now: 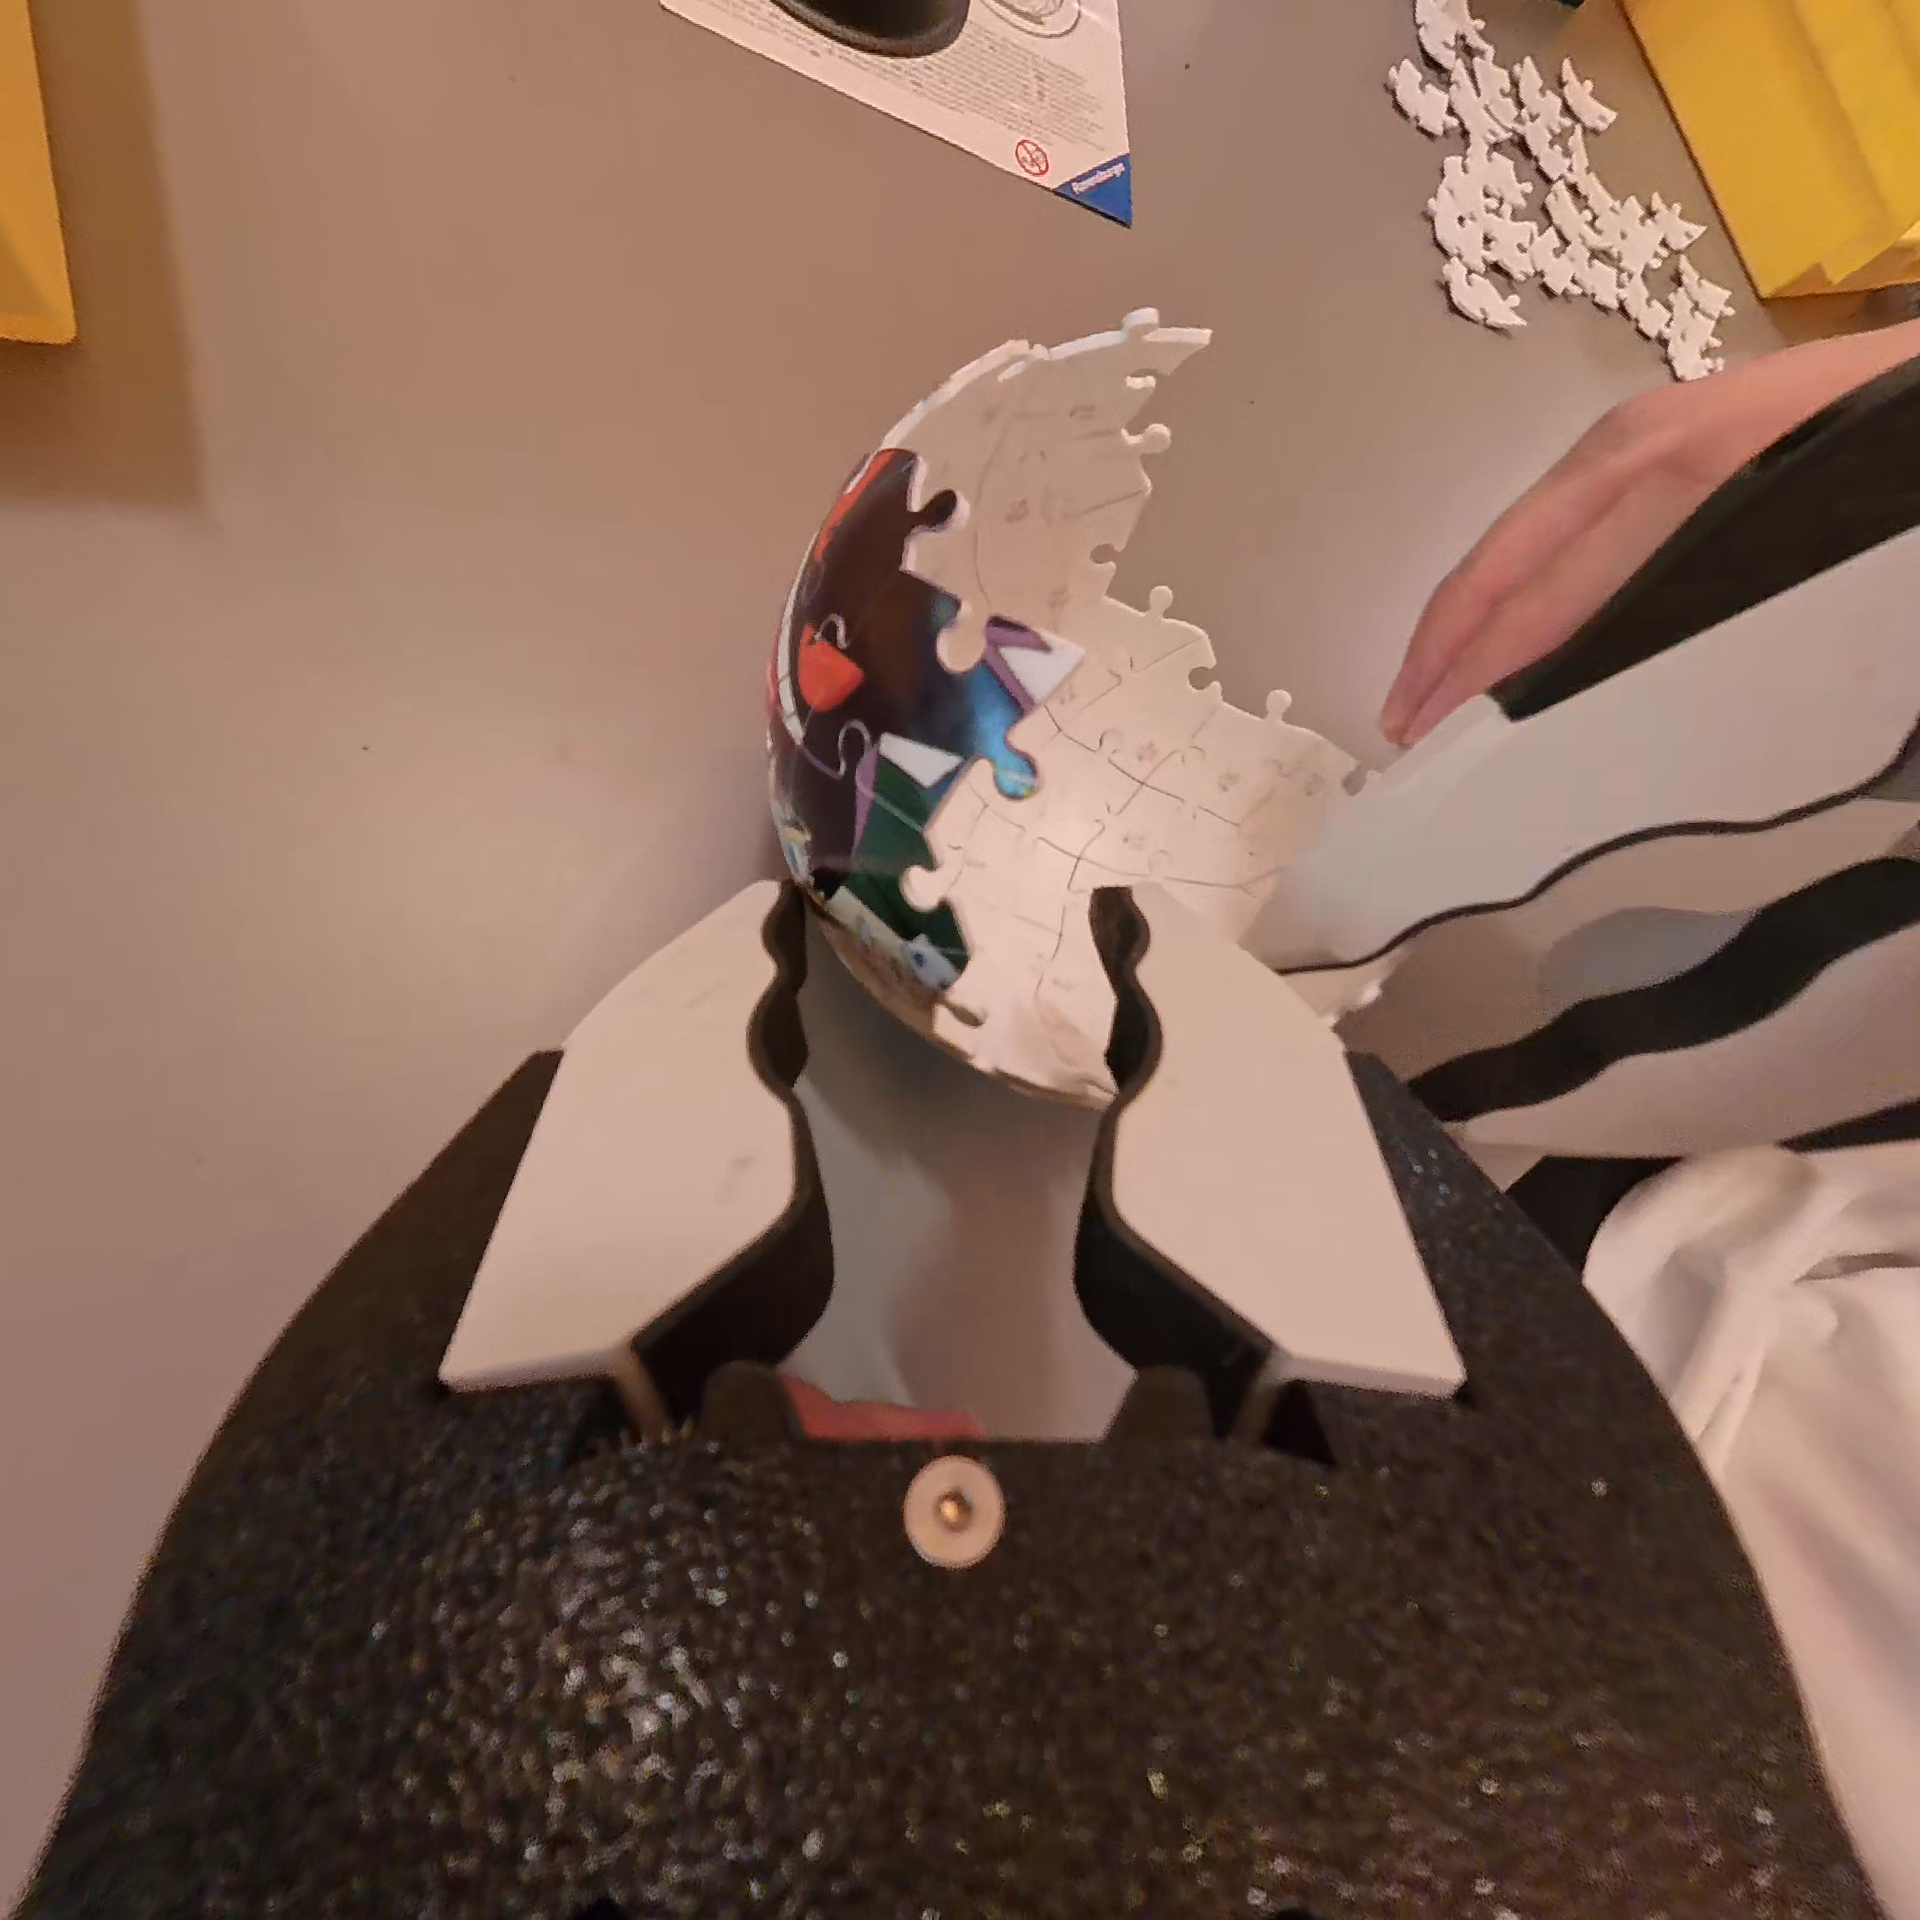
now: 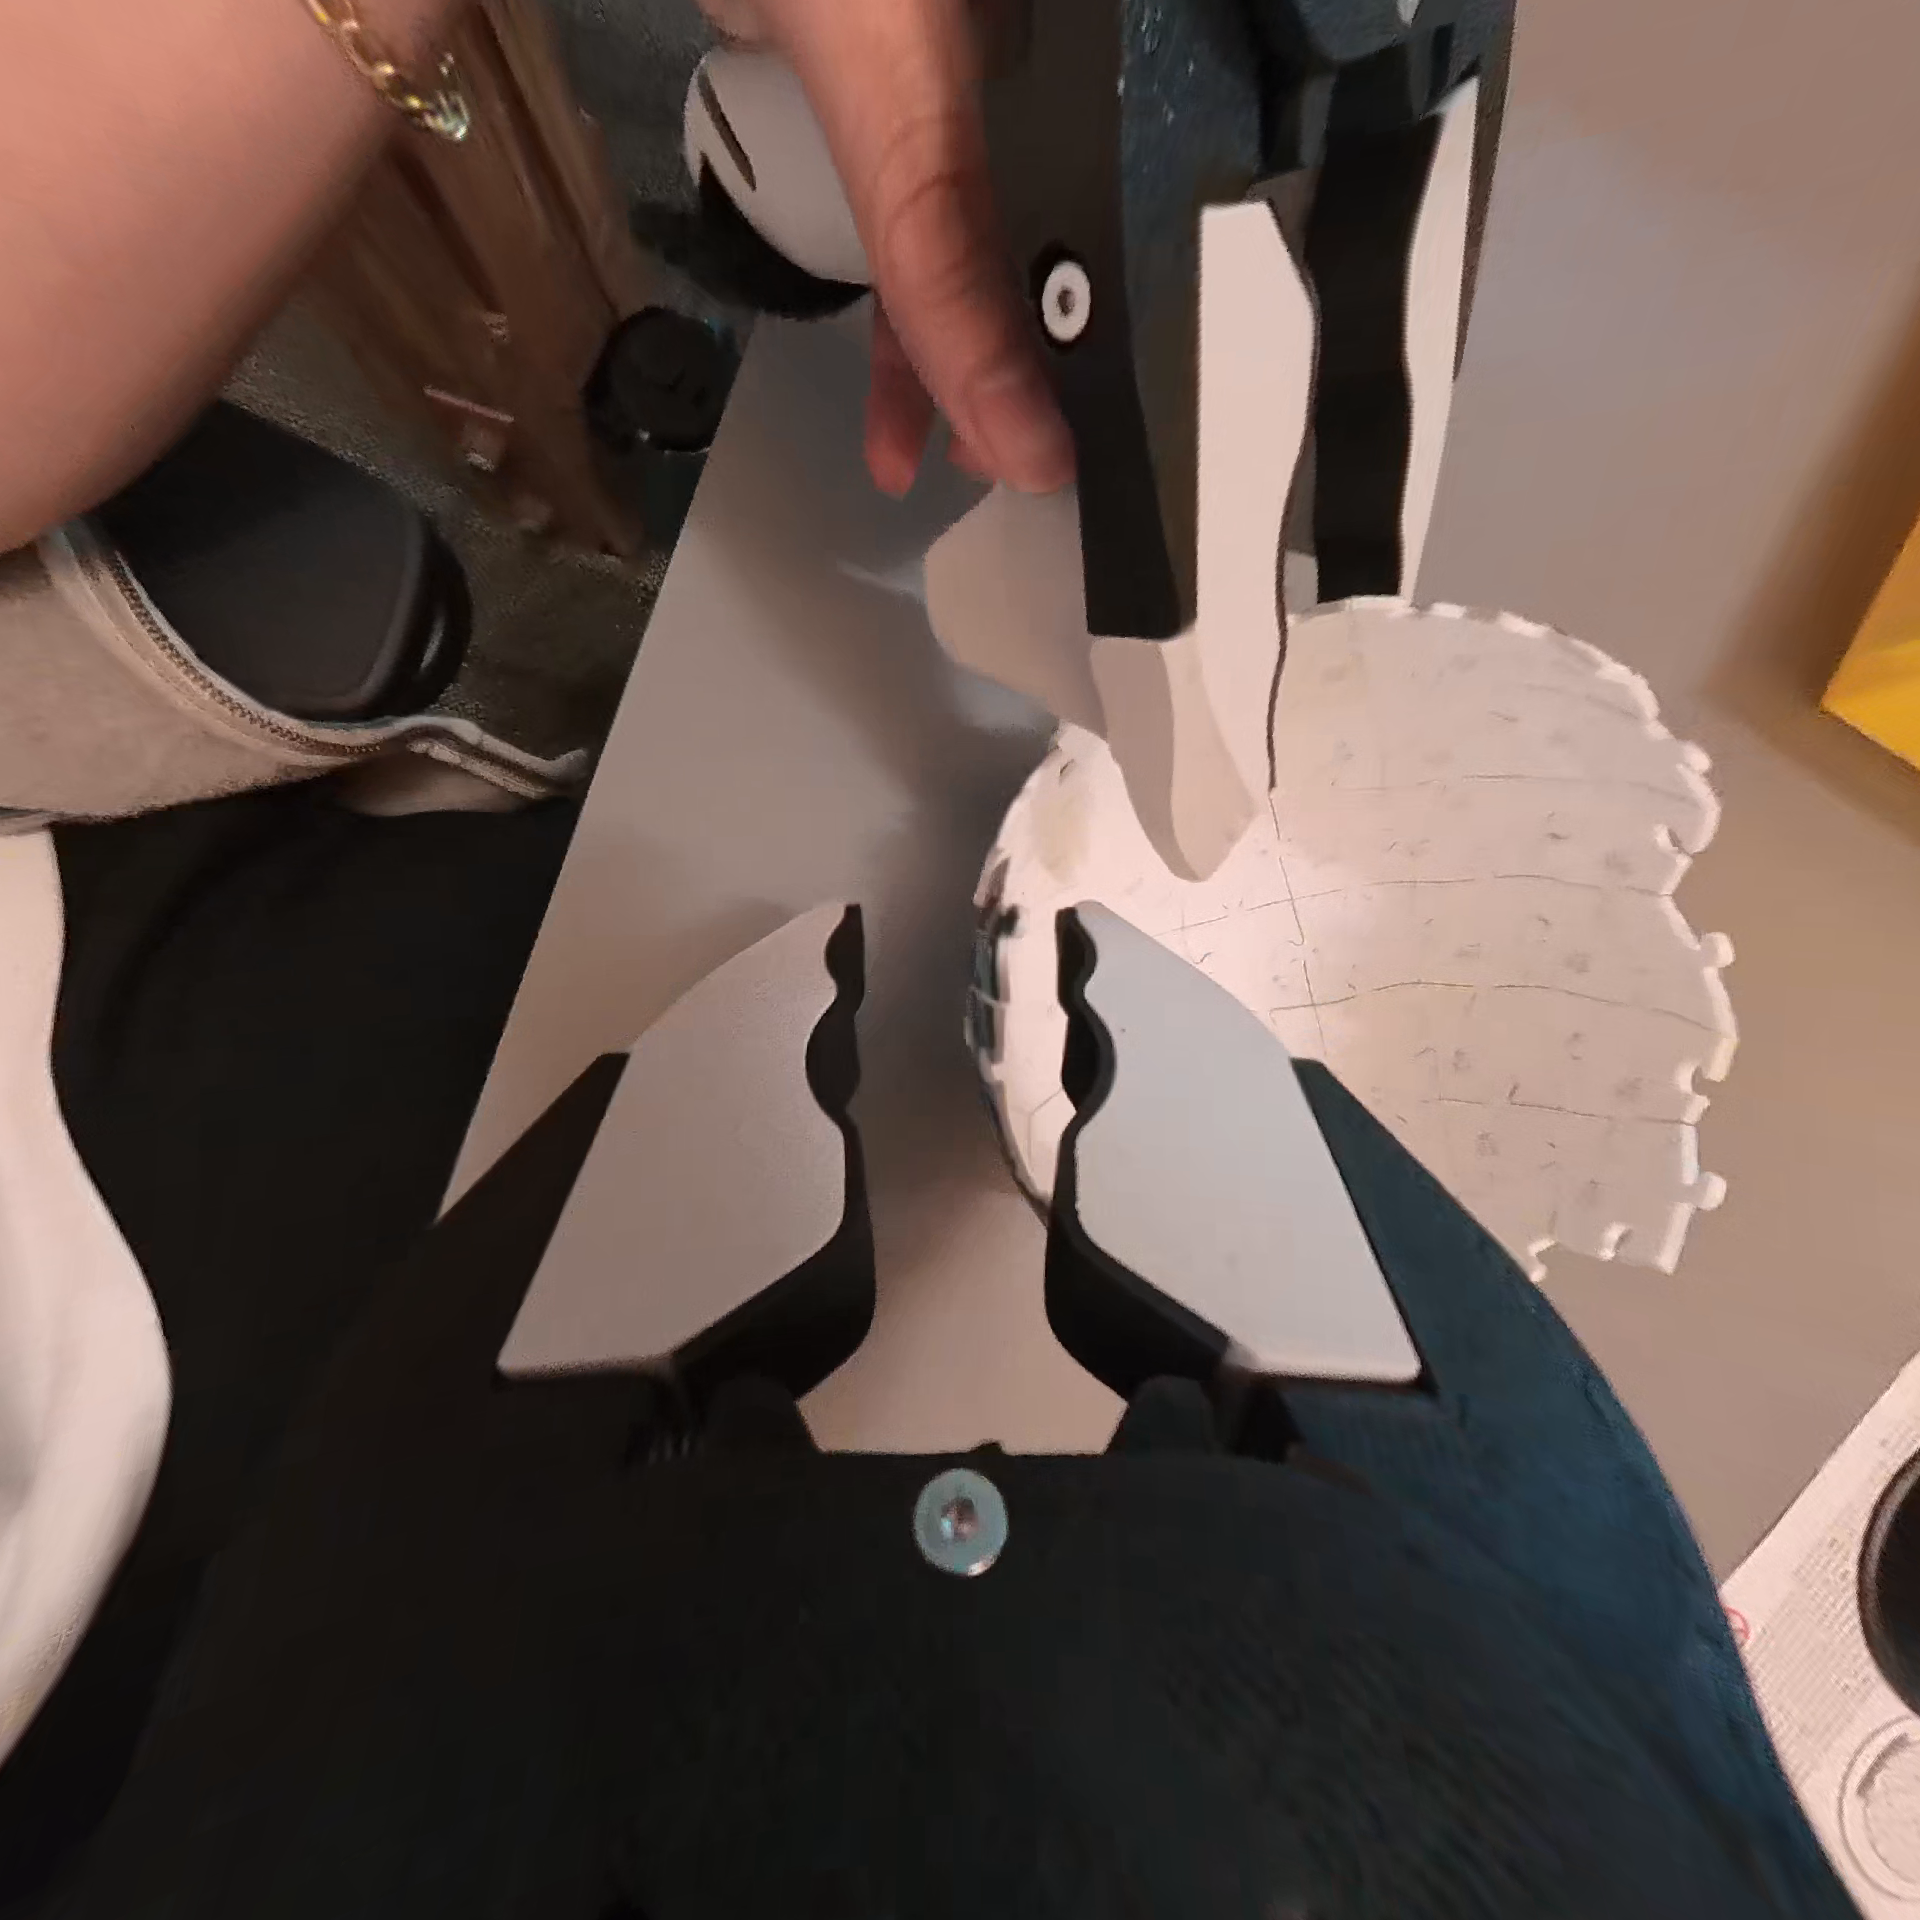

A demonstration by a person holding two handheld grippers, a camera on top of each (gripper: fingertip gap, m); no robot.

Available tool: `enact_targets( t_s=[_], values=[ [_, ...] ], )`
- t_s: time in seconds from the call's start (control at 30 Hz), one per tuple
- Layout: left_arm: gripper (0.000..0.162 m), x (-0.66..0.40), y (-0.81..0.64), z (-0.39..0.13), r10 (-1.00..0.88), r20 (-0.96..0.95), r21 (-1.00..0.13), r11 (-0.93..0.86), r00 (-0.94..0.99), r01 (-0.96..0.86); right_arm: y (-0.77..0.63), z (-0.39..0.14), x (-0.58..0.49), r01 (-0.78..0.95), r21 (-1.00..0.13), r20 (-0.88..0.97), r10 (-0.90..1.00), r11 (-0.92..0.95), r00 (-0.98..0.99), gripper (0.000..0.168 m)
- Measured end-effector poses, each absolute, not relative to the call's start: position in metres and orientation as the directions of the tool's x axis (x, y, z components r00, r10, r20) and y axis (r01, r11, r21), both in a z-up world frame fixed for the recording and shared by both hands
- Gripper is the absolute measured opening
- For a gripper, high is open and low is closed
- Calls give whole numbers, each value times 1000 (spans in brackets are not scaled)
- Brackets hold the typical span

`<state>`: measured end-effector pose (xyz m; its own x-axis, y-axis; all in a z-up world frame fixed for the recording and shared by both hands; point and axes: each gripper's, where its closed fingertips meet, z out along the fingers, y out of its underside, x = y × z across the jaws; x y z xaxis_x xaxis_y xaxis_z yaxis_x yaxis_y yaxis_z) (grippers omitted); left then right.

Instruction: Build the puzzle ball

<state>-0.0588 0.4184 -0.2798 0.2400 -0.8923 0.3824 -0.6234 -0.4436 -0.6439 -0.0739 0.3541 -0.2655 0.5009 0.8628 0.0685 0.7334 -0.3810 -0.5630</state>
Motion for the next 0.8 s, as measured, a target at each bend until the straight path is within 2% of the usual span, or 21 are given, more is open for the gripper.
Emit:
enact_targets(
  t_s=[0.13,0.33,0.63,0.8],
  values=[
    [55,-57,417,-279,-887,389,-636,-453,248,-625,362,-268,-76,747,-514,60,851,-422,522,36],
    [53,-57,416,-279,-886,383,-624,-457,261,-634,361,-274,-77,704,-463,-85,817,-539,571,30],
    [52,-56,416,-279,-884,379,-620,-463,275,-633,362,-283,-69,726,-349,-33,782,-593,623,30],
    [52,-55,416,-279,-884,378,-619,-462,275,-635,358,-290,-72,730,-313,-53,779,-607,625,15]
  ],
)
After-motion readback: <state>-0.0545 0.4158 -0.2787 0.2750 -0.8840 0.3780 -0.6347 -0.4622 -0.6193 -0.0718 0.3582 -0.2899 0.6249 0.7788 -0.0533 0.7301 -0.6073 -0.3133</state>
